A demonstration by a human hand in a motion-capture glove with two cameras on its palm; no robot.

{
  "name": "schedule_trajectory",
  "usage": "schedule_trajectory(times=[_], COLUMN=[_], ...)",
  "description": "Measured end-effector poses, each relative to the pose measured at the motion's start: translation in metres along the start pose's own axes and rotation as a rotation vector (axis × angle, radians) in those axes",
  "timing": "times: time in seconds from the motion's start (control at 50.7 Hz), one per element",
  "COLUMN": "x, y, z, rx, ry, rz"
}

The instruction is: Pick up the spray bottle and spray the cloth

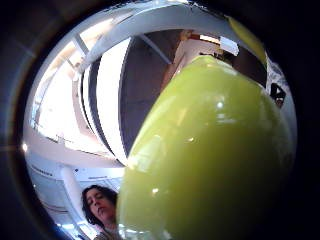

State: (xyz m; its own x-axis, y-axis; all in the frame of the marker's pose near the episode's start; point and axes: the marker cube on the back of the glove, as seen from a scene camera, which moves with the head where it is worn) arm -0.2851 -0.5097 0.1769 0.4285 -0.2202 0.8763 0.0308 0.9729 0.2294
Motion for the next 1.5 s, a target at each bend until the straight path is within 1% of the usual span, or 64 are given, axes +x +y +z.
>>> schedule_trajectory(times=[0.099,0.473,0.572,0.651,0.769,0.868,0.966,1.084,1.203,1.38,1.499], x=[0.0,0.005,0.006,0.007,-0.001,-0.001,-0.006,-0.017,-0.039,-0.07,-0.086], y=[0.004,0.001,0.011,0.026,0.054,0.092,0.139,0.186,0.224,0.261,0.274], z=[0.005,0.0,-0.001,-0.006,-0.038,-0.079,-0.121,-0.163,-0.202,-0.238,-0.254], rx=[-0.04,-0.013,-0.096,-0.156,-0.207,-0.315,-0.425,-0.478,-0.516,-0.621,-0.636], ry=[-0.003,0.008,0.008,0.085,0.243,0.422,0.58,0.747,0.842,1.015,1.142], rz=[0.008,0.021,0.1,0.148,0.153,0.122,0.124,0.096,0.048,-0.039,-0.094])
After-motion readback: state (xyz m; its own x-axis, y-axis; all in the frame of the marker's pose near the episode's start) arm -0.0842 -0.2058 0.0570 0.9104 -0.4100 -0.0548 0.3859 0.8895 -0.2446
